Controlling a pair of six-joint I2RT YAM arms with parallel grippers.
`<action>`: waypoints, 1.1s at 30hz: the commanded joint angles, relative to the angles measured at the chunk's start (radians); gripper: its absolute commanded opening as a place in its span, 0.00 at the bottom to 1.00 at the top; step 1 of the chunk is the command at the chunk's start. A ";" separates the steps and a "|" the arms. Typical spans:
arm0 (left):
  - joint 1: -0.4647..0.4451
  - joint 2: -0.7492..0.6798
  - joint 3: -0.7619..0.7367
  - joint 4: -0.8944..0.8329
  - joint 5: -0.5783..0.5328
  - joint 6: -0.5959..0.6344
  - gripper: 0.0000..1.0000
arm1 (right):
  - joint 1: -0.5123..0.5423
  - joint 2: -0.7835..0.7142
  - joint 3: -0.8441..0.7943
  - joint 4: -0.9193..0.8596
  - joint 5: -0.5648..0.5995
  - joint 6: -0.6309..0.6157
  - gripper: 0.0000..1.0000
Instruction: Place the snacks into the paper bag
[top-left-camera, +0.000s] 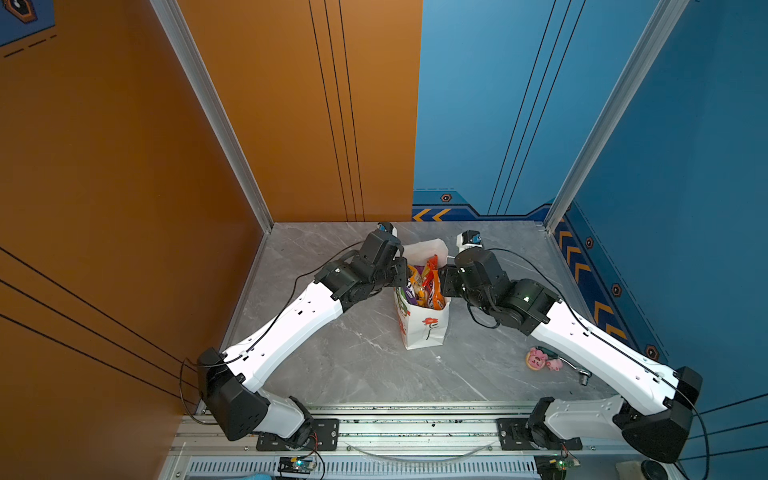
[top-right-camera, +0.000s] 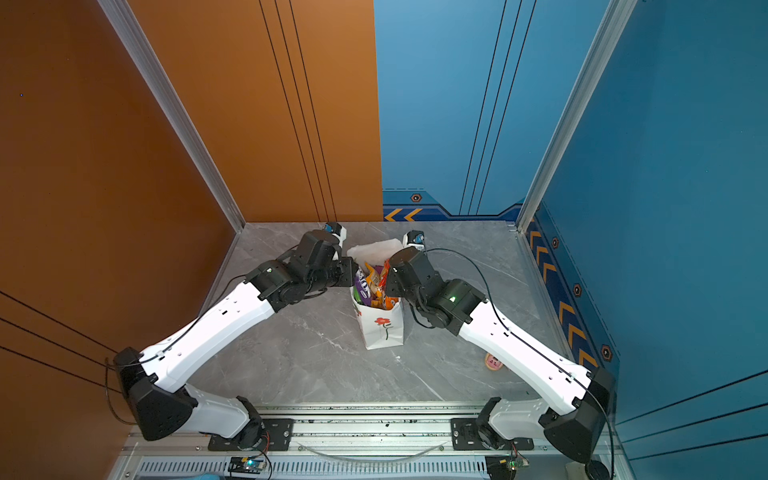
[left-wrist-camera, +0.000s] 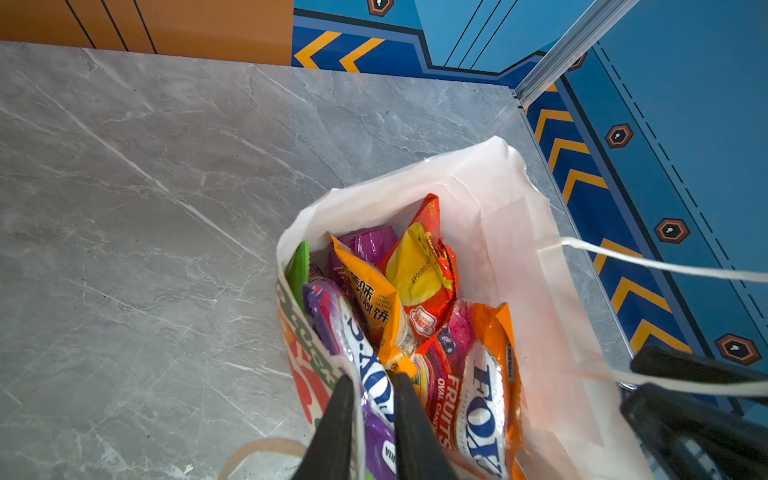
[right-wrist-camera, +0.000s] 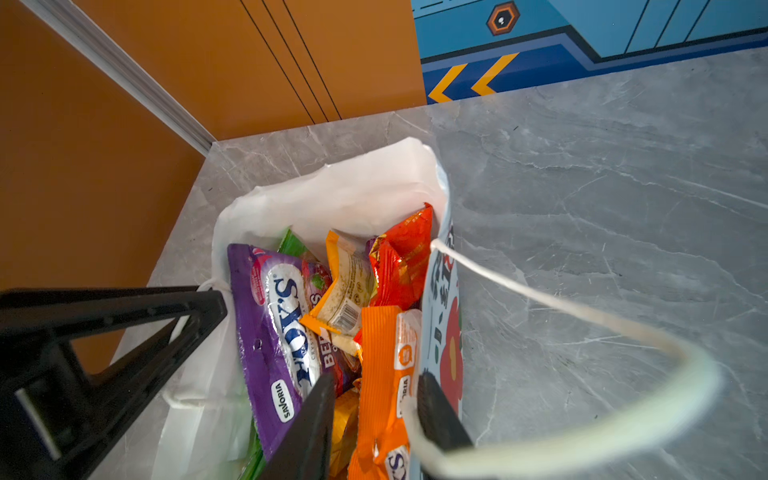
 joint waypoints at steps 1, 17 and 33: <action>0.004 -0.036 0.002 0.028 -0.016 -0.004 0.29 | -0.016 -0.017 0.004 -0.002 0.014 -0.006 0.43; 0.010 -0.216 -0.044 -0.013 -0.134 0.070 0.72 | -0.097 -0.185 -0.017 -0.024 0.031 -0.129 0.72; 0.145 -0.602 -0.610 0.192 -0.598 0.070 0.98 | -0.436 -0.547 -0.440 0.162 0.281 -0.163 0.83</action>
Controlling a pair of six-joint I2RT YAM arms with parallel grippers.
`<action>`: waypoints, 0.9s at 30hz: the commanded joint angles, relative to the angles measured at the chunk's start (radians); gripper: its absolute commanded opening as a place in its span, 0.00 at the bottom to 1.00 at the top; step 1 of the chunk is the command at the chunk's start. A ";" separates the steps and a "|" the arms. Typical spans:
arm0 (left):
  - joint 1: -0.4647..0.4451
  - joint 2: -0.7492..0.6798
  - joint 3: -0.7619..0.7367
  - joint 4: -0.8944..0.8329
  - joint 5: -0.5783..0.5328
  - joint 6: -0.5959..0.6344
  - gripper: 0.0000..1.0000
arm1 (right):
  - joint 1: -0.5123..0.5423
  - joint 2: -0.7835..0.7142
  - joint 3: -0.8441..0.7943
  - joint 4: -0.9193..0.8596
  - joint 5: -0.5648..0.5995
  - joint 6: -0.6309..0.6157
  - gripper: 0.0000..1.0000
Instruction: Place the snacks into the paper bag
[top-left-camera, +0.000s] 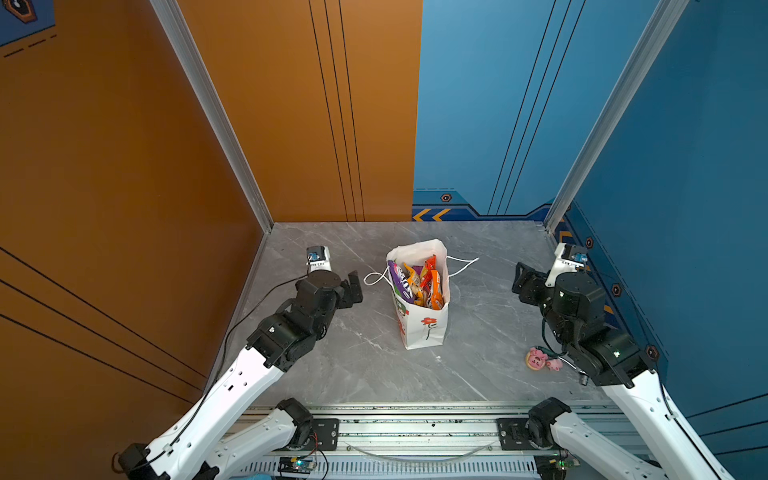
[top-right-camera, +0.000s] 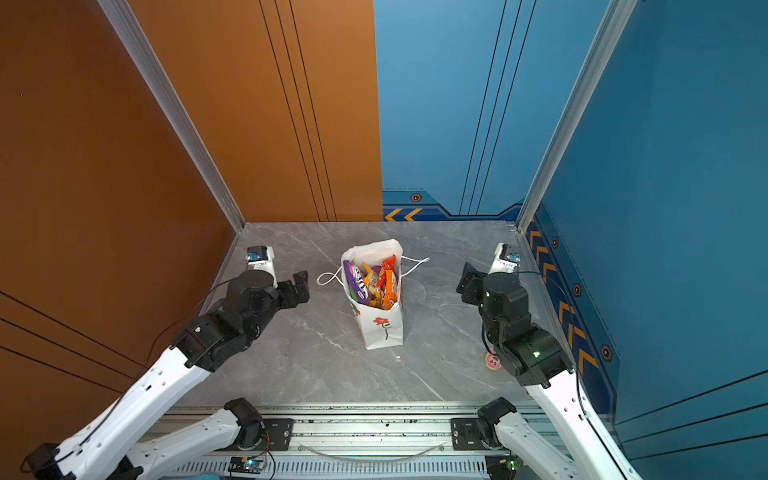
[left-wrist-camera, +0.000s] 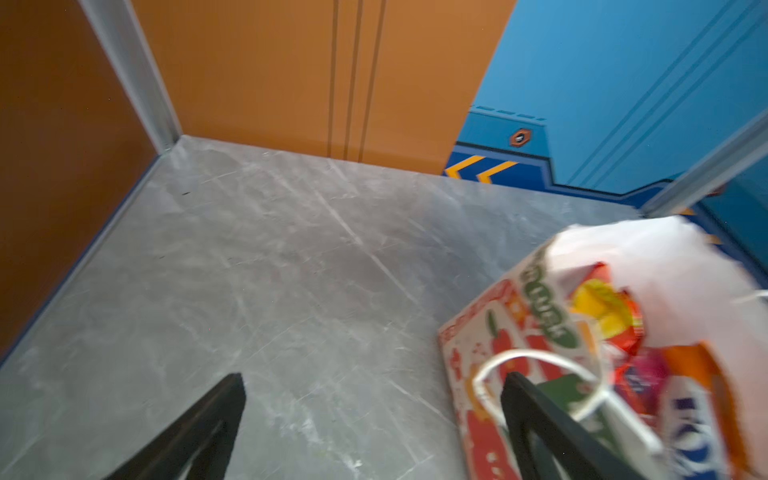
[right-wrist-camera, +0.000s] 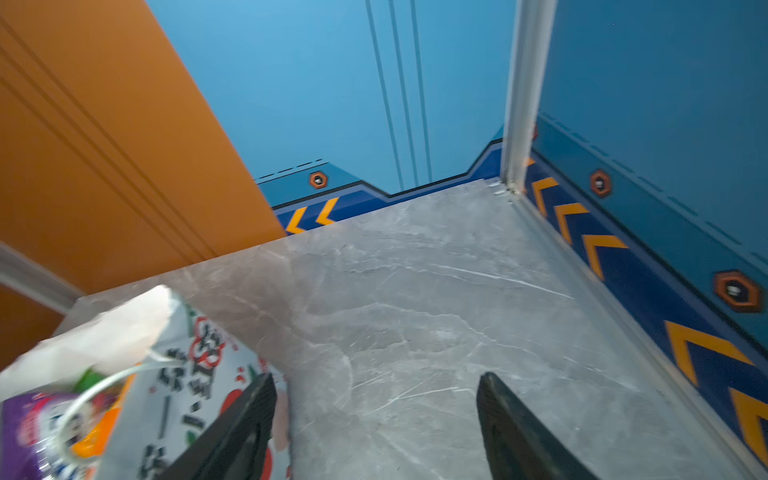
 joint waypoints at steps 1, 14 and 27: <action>0.043 -0.061 -0.144 0.105 -0.228 -0.023 0.98 | -0.064 -0.023 -0.118 0.095 0.122 0.072 0.84; 0.288 0.047 -0.505 0.633 -0.236 0.199 0.98 | -0.093 0.213 -0.390 0.478 0.005 -0.131 1.00; 0.319 0.507 -0.624 1.348 -0.036 0.669 0.98 | -0.040 0.618 -0.377 0.920 0.293 -0.414 1.00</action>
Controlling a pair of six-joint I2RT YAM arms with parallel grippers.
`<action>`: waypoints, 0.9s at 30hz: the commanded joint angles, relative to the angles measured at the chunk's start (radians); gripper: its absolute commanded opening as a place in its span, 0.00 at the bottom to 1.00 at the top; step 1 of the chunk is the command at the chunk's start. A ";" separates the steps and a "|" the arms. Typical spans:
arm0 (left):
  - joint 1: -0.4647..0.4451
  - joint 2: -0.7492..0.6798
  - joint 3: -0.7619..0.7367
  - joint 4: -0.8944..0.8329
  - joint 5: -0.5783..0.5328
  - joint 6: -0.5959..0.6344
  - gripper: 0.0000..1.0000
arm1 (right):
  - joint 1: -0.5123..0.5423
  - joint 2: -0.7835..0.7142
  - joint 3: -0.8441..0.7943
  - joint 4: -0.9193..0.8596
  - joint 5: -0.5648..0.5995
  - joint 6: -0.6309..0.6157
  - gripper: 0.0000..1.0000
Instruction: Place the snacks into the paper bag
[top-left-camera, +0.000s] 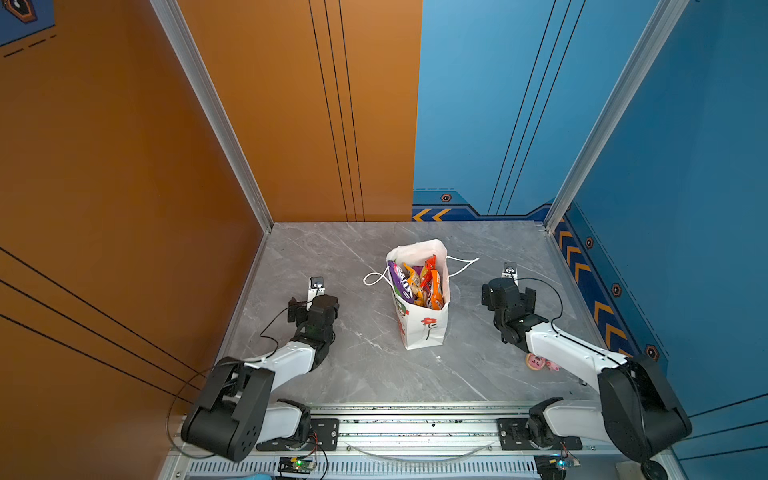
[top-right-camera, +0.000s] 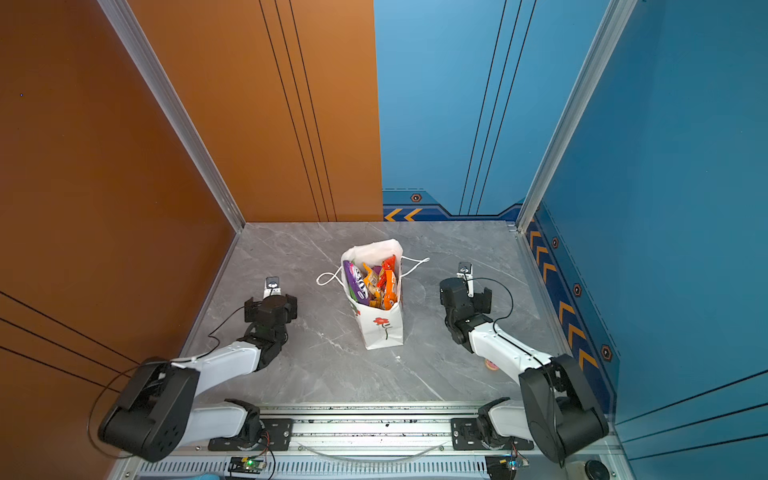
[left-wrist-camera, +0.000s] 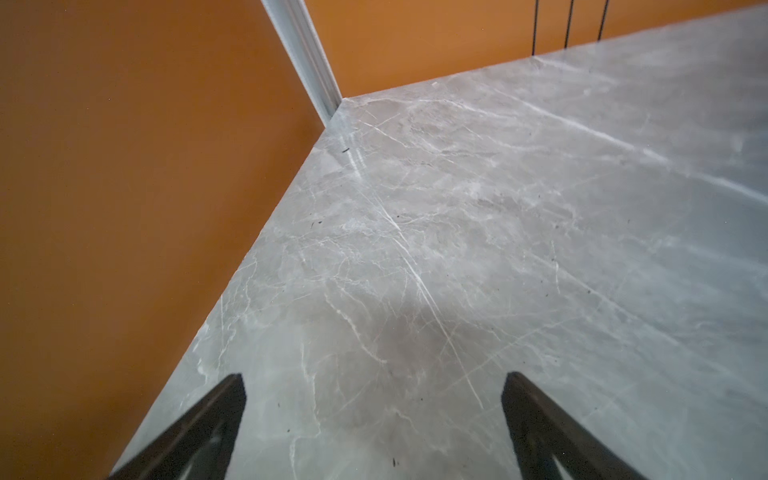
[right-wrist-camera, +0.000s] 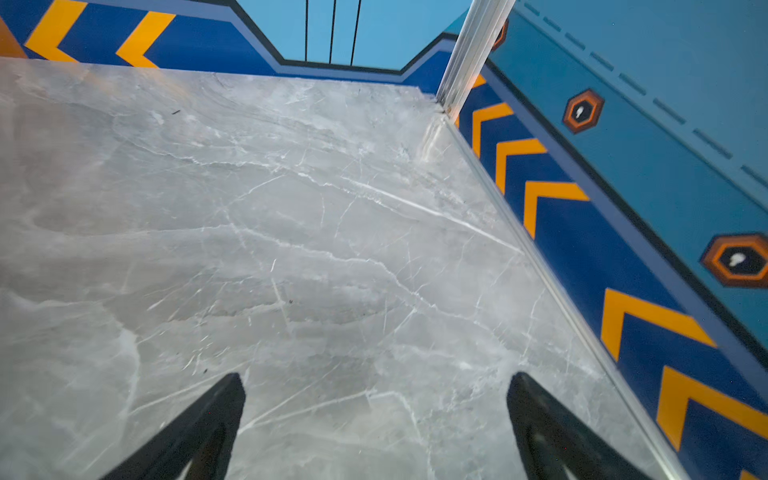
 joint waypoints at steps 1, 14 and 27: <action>0.001 0.029 -0.030 0.259 0.138 0.144 0.98 | -0.004 0.051 -0.007 0.230 0.090 -0.149 1.00; 0.215 0.186 0.044 0.242 0.490 -0.021 0.98 | -0.258 0.142 -0.184 0.546 -0.316 -0.116 1.00; 0.248 0.201 0.036 0.294 0.513 -0.050 0.98 | -0.304 0.186 -0.237 0.675 -0.385 -0.077 1.00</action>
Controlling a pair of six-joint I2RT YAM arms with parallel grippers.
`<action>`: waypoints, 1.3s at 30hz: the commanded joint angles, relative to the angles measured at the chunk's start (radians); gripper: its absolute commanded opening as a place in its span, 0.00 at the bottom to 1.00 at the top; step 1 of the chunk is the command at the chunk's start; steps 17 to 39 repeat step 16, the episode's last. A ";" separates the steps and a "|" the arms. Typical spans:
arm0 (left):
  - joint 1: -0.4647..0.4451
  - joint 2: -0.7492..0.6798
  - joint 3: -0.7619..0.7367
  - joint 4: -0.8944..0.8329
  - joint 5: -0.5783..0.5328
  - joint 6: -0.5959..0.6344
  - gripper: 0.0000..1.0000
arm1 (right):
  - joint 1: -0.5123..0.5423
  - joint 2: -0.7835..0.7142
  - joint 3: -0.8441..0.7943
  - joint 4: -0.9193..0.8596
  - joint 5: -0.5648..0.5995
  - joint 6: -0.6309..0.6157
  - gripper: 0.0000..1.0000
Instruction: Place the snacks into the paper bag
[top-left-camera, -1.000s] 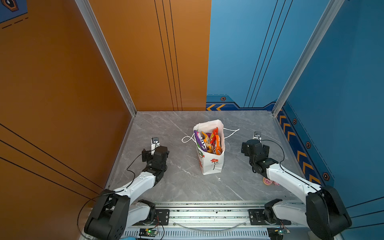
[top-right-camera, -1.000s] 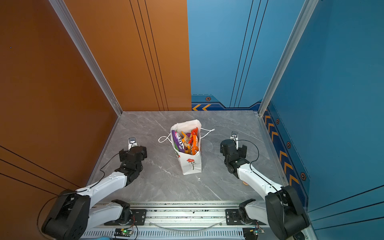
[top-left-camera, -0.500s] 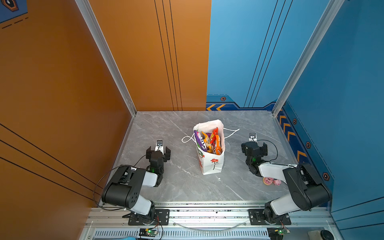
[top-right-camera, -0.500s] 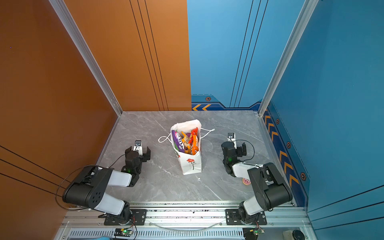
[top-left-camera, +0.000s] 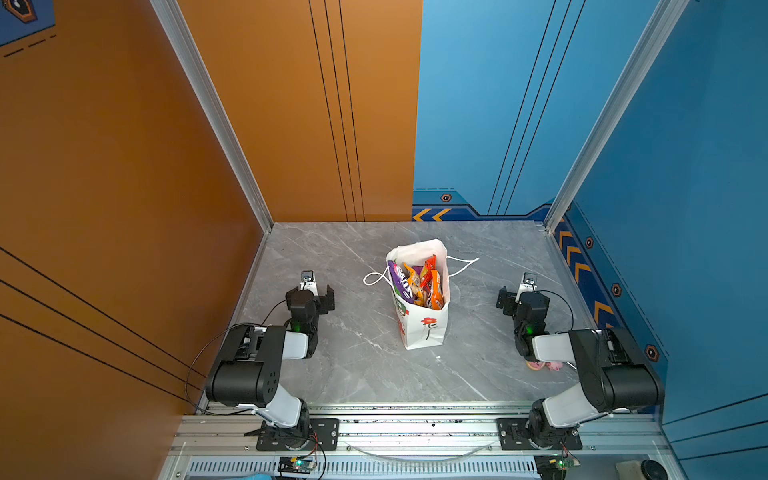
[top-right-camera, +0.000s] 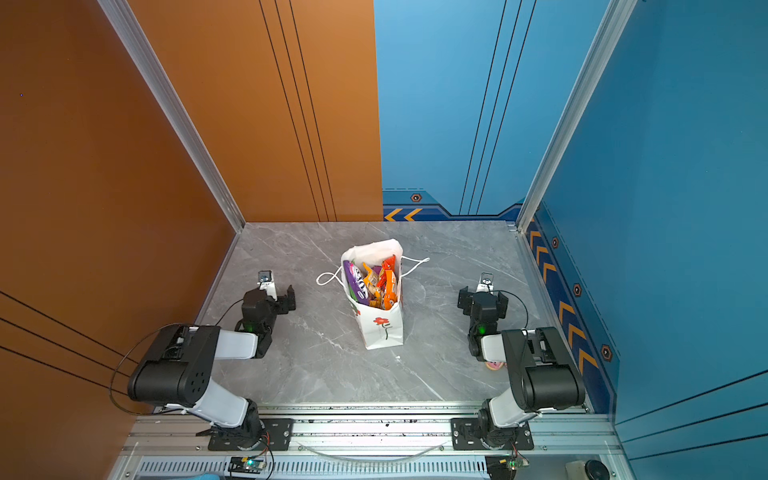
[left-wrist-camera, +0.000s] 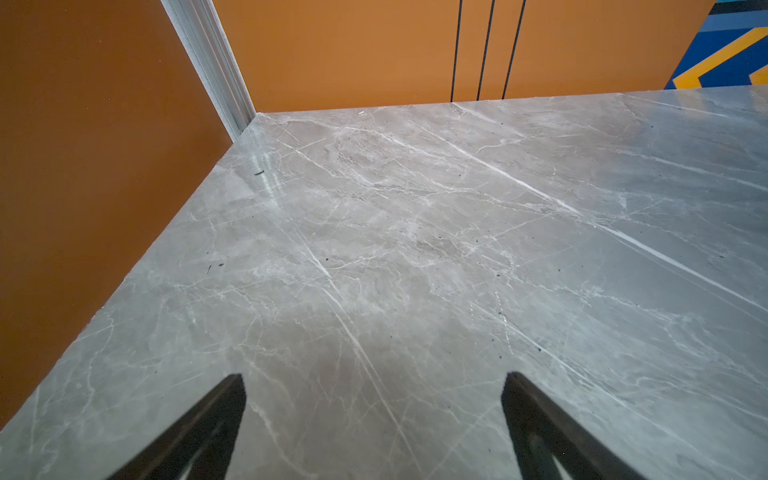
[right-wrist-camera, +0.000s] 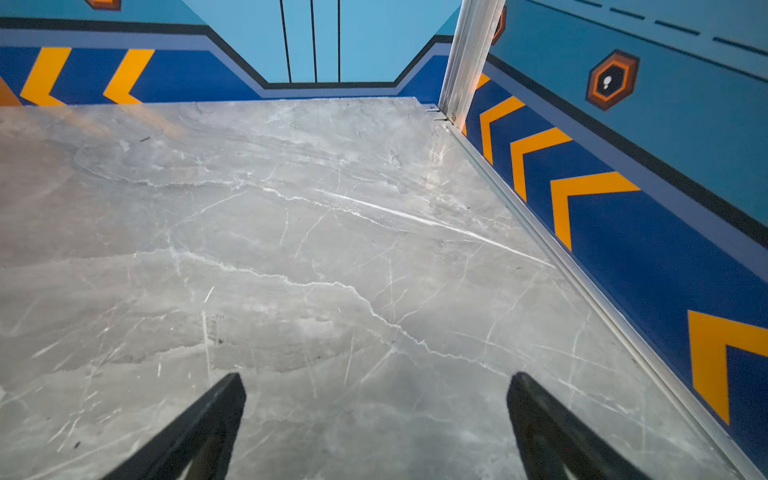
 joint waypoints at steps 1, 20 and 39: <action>-0.002 -0.005 0.008 -0.014 0.026 -0.015 0.98 | -0.011 -0.003 0.016 0.010 -0.039 0.028 1.00; -0.001 -0.006 0.008 -0.014 0.026 -0.014 0.98 | -0.007 -0.005 0.020 0.000 -0.042 0.022 1.00; -0.001 -0.006 0.008 -0.014 0.026 -0.014 0.98 | -0.007 -0.005 0.020 0.000 -0.042 0.022 1.00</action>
